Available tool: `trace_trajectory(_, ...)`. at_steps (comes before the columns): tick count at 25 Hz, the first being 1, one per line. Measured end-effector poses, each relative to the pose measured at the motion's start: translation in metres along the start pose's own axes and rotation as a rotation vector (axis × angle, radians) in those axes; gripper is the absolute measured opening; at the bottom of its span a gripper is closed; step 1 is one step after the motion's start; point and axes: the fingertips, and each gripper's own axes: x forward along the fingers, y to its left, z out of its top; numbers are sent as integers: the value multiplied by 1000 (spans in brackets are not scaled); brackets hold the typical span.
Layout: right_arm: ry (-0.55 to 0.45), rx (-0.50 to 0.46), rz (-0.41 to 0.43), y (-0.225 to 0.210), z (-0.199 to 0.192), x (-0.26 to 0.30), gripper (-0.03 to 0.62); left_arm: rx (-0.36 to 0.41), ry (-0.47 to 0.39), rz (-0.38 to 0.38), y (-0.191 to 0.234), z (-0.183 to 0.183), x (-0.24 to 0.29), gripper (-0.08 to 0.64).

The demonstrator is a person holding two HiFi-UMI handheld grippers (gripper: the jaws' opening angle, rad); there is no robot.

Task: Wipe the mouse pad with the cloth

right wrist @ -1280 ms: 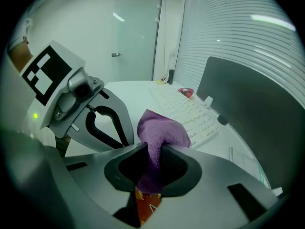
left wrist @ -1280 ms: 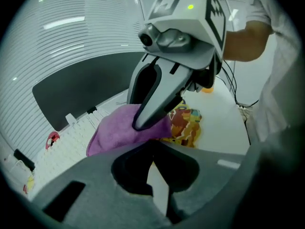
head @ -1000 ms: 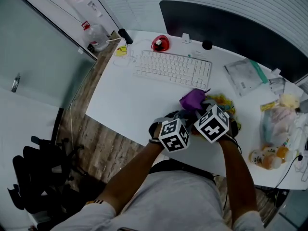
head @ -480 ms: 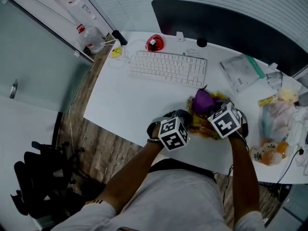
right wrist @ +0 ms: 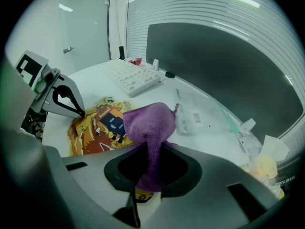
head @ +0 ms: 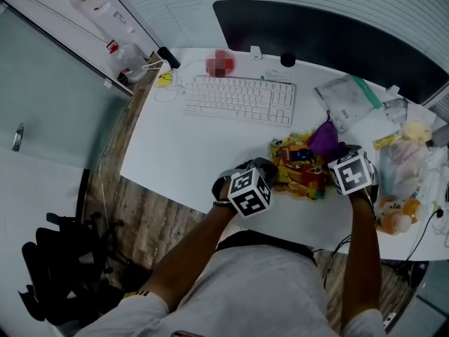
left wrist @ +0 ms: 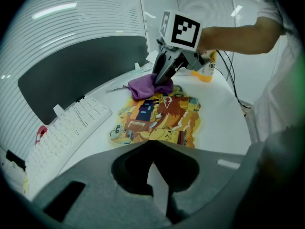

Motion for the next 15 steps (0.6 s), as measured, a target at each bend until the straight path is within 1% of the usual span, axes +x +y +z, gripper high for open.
trace_trajectory(3, -10, 12, -20, -1, 0, -13, 69, 4, -1, 0, 0, 1, 0, 15)
trace_trajectory(6, -71, 11, -9, 15, 15, -30, 69, 6, -11, 14, 1, 2, -3, 15)
trace_trajectory(9, -132, 0, 26, 45, 33, -45, 69, 5, -22, 20, 2, 0, -11, 15)
trace_trajectory(11, -159, -21, 56, 69, 44, -52, 69, 8, -14, 19, 0, -4, -14, 15)
trace_trajectory(15, -178, -81, 125, 116, 59, -51, 69, 12, 2, 13, -3, -11, -15, 15)
